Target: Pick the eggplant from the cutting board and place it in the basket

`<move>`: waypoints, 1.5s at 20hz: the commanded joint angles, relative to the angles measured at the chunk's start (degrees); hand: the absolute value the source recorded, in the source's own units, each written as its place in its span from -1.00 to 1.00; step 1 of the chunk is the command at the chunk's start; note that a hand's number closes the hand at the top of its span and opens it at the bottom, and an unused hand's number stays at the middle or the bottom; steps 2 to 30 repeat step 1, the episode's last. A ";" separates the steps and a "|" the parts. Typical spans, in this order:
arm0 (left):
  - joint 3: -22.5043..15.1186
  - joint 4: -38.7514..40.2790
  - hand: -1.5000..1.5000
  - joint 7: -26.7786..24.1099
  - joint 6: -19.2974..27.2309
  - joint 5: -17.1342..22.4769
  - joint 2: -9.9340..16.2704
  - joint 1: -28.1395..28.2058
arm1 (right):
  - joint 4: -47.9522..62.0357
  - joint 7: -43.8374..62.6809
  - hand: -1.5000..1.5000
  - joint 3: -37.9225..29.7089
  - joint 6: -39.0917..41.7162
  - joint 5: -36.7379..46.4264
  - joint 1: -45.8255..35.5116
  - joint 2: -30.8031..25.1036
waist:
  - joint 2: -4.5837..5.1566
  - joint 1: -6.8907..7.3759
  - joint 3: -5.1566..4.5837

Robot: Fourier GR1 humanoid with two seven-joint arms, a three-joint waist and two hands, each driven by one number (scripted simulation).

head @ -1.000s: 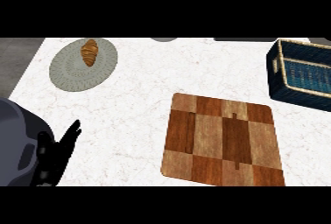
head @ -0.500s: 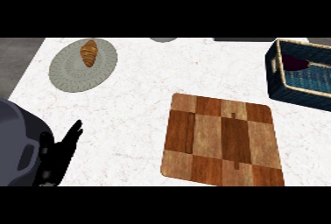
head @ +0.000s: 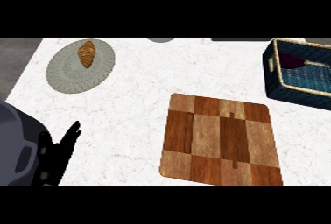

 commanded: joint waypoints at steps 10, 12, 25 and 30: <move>1.37 2.34 0.00 1.23 -1.32 1.37 0.45 -0.23 | 2.33 -1.02 -1.00 -2.88 2.54 -2.69 4.09 -5.20 | 0.33 -0.20 -0.26; 1.37 2.34 0.00 1.23 -1.32 1.37 0.45 -0.23 | 2.33 -1.02 -1.00 -2.88 2.54 -2.69 4.09 -5.20 | 0.33 -0.20 -0.26; 1.37 2.34 0.00 1.23 -1.32 1.37 0.45 -0.23 | 2.33 -1.02 -1.00 -2.88 2.54 -2.69 4.09 -5.20 | 0.33 -0.20 -0.26; 1.37 2.34 0.00 1.23 -1.32 1.37 0.45 -0.23 | 2.33 -1.02 -1.00 -2.88 2.54 -2.69 4.09 -5.20 | 0.33 -0.20 -0.26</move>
